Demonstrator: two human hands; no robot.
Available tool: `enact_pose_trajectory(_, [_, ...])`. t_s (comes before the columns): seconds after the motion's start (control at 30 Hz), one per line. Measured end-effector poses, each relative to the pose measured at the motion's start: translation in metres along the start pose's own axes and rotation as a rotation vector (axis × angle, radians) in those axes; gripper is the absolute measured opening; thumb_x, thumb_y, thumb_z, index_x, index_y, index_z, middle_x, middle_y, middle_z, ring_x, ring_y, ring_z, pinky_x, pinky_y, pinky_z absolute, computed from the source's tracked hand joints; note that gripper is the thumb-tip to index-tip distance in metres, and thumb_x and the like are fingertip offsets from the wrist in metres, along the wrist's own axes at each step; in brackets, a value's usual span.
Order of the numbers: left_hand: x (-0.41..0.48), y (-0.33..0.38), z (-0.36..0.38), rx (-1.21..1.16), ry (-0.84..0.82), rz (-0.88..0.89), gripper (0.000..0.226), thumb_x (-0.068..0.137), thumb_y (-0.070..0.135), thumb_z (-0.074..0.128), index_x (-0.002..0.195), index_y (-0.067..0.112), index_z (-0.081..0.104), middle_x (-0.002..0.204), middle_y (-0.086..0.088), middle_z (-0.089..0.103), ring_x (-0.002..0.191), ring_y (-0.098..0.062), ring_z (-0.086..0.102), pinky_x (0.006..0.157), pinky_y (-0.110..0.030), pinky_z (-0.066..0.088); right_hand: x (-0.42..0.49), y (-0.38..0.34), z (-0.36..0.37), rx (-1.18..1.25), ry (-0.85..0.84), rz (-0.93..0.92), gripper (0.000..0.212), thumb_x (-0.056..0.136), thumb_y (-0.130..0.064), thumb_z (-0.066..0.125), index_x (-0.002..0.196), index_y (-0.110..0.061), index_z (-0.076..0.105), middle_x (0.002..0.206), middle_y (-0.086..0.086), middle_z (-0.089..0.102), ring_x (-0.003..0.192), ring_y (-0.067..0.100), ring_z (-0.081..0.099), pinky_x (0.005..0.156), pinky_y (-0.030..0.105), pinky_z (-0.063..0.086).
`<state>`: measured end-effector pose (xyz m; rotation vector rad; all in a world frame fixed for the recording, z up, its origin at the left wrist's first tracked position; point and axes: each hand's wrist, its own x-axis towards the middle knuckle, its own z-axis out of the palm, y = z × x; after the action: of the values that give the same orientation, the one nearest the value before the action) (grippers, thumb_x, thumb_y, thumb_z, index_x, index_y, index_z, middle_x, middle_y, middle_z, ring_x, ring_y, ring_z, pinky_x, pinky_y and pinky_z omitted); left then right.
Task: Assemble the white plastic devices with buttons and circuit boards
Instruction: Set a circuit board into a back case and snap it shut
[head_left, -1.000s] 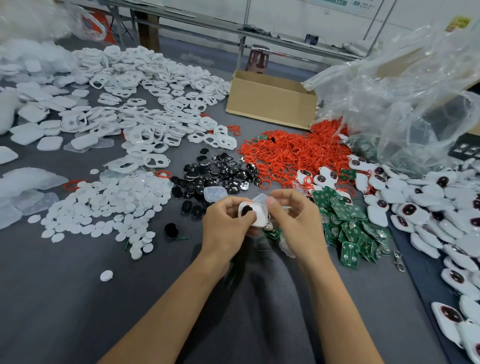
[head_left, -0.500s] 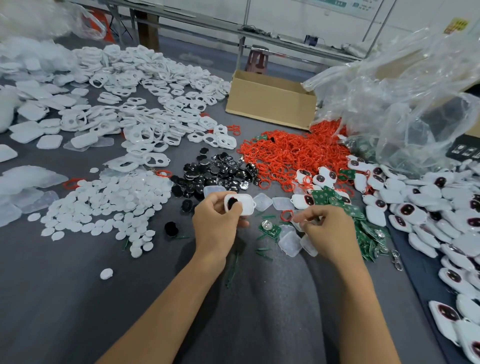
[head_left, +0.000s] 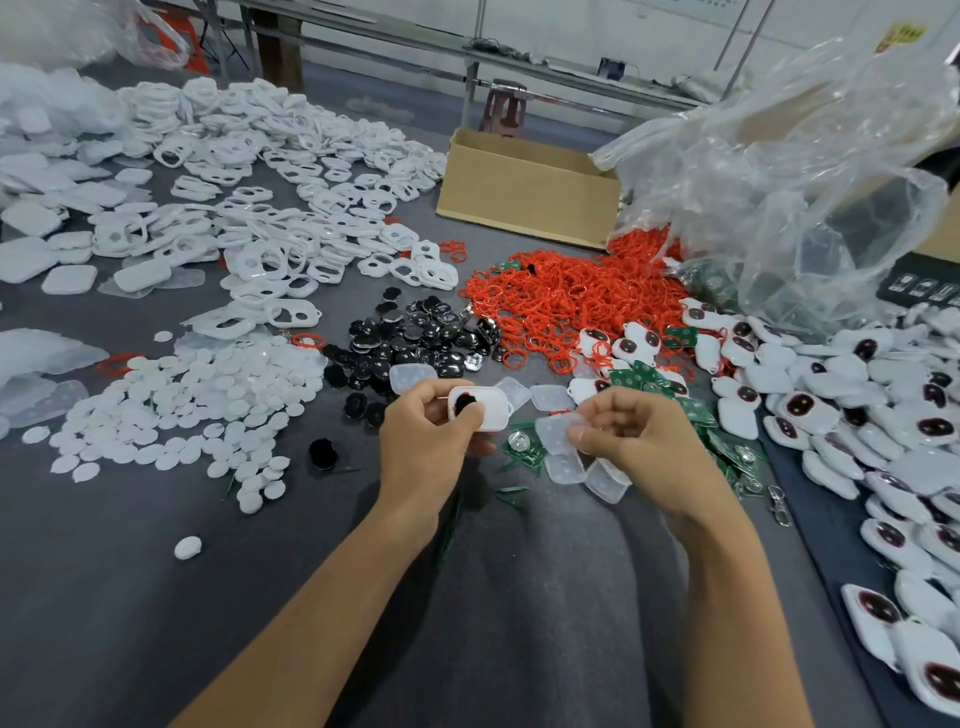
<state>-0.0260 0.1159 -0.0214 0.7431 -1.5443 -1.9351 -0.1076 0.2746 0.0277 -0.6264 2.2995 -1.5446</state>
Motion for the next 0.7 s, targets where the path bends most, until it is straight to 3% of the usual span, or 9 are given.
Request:
enact_pose_trajectory(0.13, [-0.002, 0.000, 0.000, 0.052, -0.062, 0.003, 0.020, 0.083, -0.006, 0.064, 0.089, 0.013, 0.069, 0.082, -0.006, 0.073, 0.063, -0.022, 0.070, 0.059, -0.034, 0.059, 0.001, -0.003, 0.004, 0.248, -0.054, -0.038, 0.014, 0.083, 0.004, 0.064, 0.091, -0.006, 0.069, 0.065, 0.001, 0.062, 0.051, 0.008, 0.050, 0.047, 0.015, 0.040])
enact_pose_trajectory(0.27, [-0.003, 0.000, 0.001, 0.051, -0.127, -0.015, 0.018, 0.084, -0.007, 0.064, 0.092, 0.009, 0.068, 0.082, -0.003, 0.073, 0.066, -0.021, 0.071, 0.058, -0.032, 0.059, 0.002, -0.006, 0.012, 0.405, -0.061, -0.100, 0.015, 0.084, 0.006, 0.061, 0.097, 0.001, 0.067, 0.068, 0.004, 0.063, 0.049, 0.009, 0.049, 0.046, 0.016, 0.041])
enact_pose_trajectory(0.43, [-0.003, 0.001, 0.003, 0.009, -0.238, -0.092, 0.015, 0.089, -0.004, 0.061, 0.098, 0.007, 0.065, 0.097, -0.010, 0.071, 0.083, -0.022, 0.072, 0.064, -0.027, 0.058, 0.003, -0.008, 0.018, 0.441, -0.012, -0.210, 0.018, 0.078, 0.008, 0.066, 0.081, -0.009, 0.069, 0.073, 0.003, 0.067, 0.064, 0.012, 0.056, 0.062, 0.018, 0.047])
enact_pose_trajectory(0.57, [-0.002, 0.005, 0.003, -0.099, -0.322, -0.149, 0.019, 0.093, -0.003, 0.055, 0.111, 0.001, 0.060, 0.106, -0.016, 0.069, 0.087, -0.020, 0.070, 0.070, -0.025, 0.058, 0.001, -0.012, 0.024, 0.403, -0.012, -0.228, 0.002, 0.077, -0.005, 0.072, 0.077, -0.005, 0.070, 0.086, 0.000, 0.071, 0.075, 0.010, 0.063, 0.069, 0.018, 0.050])
enact_pose_trajectory(0.7, [-0.005, 0.002, 0.001, -0.025, -0.403, -0.078, 0.037, 0.083, -0.007, 0.067, 0.116, 0.007, 0.059, 0.111, -0.009, 0.070, 0.099, -0.019, 0.068, 0.088, -0.028, 0.055, 0.003, -0.007, 0.033, 0.283, 0.023, -0.174, 0.022, 0.079, 0.012, 0.066, 0.085, -0.009, 0.067, 0.075, 0.013, 0.067, 0.067, 0.016, 0.058, 0.066, 0.017, 0.047])
